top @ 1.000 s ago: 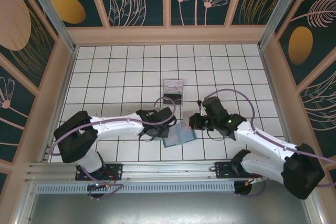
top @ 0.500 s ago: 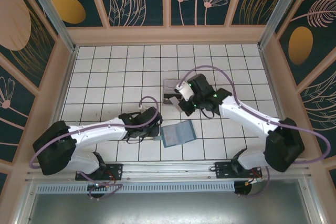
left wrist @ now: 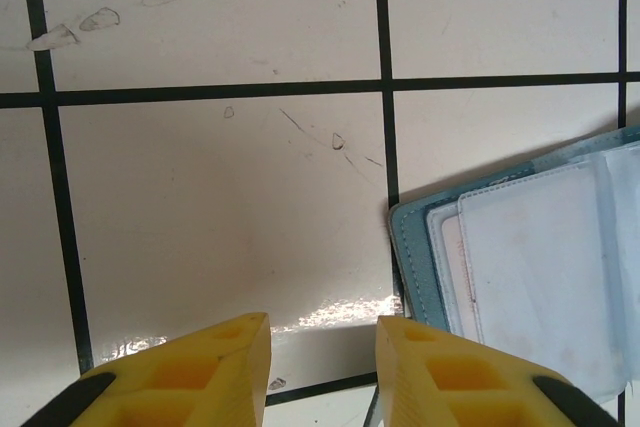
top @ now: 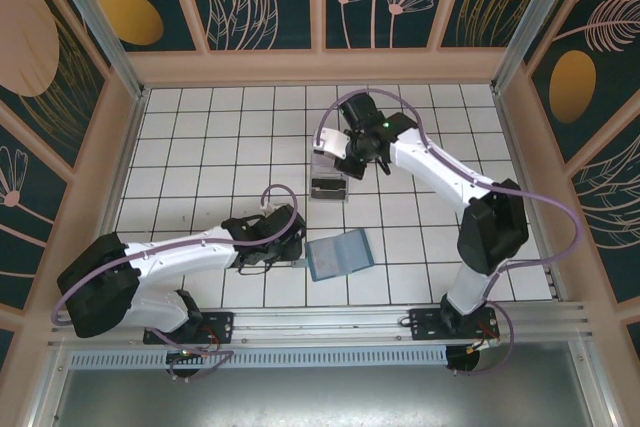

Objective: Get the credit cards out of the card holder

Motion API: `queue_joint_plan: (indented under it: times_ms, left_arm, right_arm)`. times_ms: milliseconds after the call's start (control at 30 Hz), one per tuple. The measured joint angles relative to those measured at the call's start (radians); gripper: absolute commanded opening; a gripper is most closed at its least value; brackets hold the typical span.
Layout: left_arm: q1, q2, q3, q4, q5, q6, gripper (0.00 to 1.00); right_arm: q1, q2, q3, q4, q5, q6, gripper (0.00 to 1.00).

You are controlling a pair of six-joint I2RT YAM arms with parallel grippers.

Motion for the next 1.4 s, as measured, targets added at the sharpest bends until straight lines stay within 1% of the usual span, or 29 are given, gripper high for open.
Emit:
queue_joint_plan:
  times_ms: [233, 400, 433, 733, 967, 1000, 1100, 1167, 1200, 1400]
  left_arm:
    - [0.000, 0.000, 0.000, 0.000, 0.014, -0.001, 0.33]
    - [0.000, 0.000, 0.000, -0.001, 0.014, -0.002, 0.33]
    - [0.000, -0.001, 0.000, -0.001, 0.014, -0.004, 0.32]
    - [0.000, -0.023, 0.000, -0.003, 0.018, -0.012, 0.30]
    - [0.000, -0.026, 0.000, -0.016, 0.018, -0.013, 0.30]
    - [0.000, -0.029, 0.000, -0.019, 0.018, -0.015, 0.30]
    - [0.000, -0.040, 0.000, -0.023, 0.017, -0.020, 0.30]
    - [0.000, -0.043, 0.000, -0.024, 0.017, -0.023, 0.30]
    - [0.000, -0.044, 0.000, -0.024, 0.017, -0.023, 0.30]
    - [0.000, -0.049, 0.000, -0.027, 0.017, -0.023, 0.30]
  right_arm:
    - [-0.042, 0.171, 0.223, -0.090, -0.001, -0.095, 0.00]
    - [-0.046, 0.267, 0.316, -0.148, -0.011, -0.129, 0.00]
    - [-0.046, 0.284, 0.332, -0.161, -0.013, -0.133, 0.00]
    - [-0.048, 0.366, 0.386, -0.228, -0.019, -0.150, 0.00]
    - [-0.048, 0.417, 0.412, -0.245, -0.012, -0.150, 0.00]
    - [-0.048, 0.424, 0.414, -0.246, -0.011, -0.150, 0.01]
    - [-0.048, 0.435, 0.424, -0.247, -0.007, -0.150, 0.10]
    - [-0.048, 0.435, 0.429, -0.247, 0.001, -0.150, 0.19]
    - [-0.047, 0.435, 0.431, -0.246, 0.008, -0.150, 0.21]
    - [-0.042, 0.434, 0.432, -0.204, 0.066, -0.137, 0.25]
